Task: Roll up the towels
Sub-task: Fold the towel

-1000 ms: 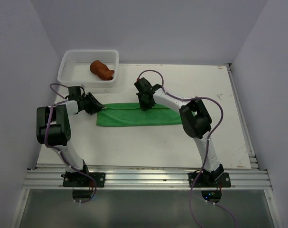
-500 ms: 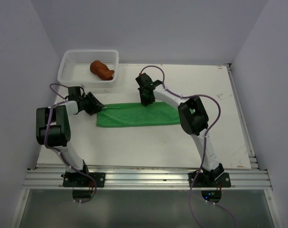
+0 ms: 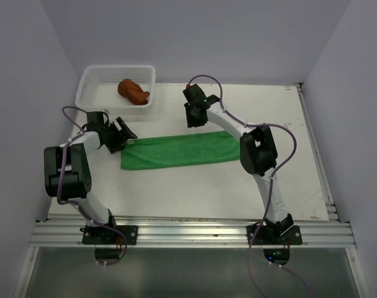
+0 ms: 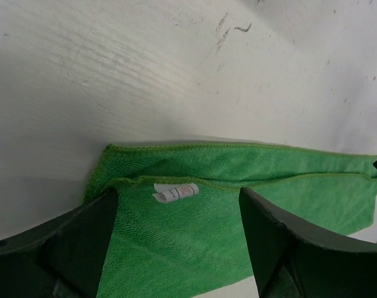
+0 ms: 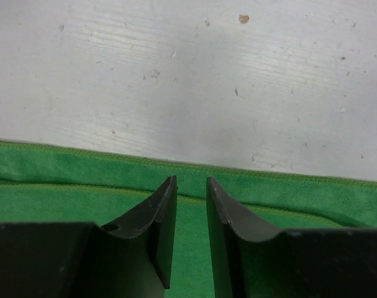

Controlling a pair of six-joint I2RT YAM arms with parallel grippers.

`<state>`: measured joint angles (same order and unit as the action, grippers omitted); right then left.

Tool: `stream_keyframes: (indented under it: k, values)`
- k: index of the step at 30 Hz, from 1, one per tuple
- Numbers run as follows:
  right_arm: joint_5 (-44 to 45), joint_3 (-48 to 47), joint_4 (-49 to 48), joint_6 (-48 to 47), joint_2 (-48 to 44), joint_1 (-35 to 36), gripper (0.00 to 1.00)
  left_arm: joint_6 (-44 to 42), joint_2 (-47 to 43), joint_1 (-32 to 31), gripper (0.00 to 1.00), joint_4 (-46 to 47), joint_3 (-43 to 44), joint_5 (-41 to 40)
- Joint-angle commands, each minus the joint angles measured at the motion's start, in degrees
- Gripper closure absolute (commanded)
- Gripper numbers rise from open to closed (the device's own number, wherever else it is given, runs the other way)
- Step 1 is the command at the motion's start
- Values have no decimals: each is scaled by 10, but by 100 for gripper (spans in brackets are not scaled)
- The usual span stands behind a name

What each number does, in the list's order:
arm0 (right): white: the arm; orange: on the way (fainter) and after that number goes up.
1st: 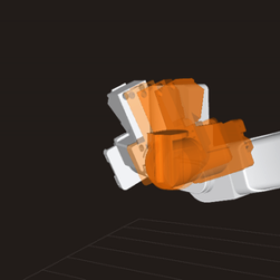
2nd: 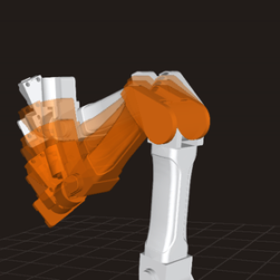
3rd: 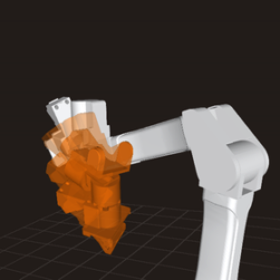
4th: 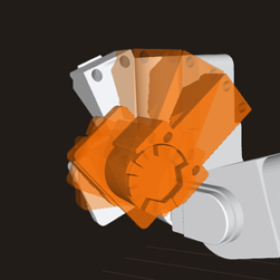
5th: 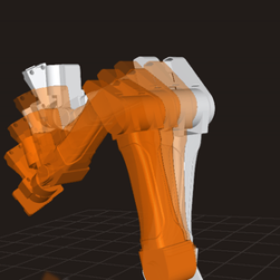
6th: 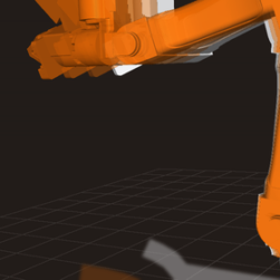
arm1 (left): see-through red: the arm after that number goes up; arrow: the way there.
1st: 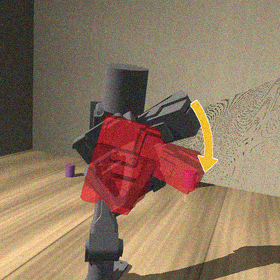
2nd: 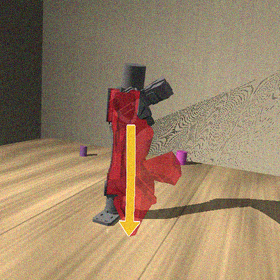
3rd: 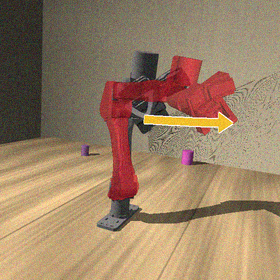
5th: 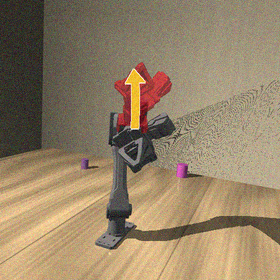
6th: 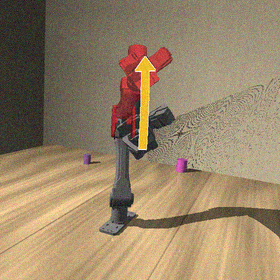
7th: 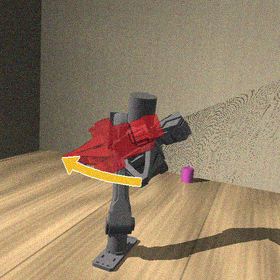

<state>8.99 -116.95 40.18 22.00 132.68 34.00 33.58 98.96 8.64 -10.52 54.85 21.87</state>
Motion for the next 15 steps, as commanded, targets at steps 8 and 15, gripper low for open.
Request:
stream_keyframes:
  k: [8,15]
  values:
    - [-107,191,-25,19,-217,-116,65,-75,-90,6,10,-19,15,41]
    - [-158,373,-57,33,-338,-228,60,-109,-140,-7,9,-32,-9,-9]
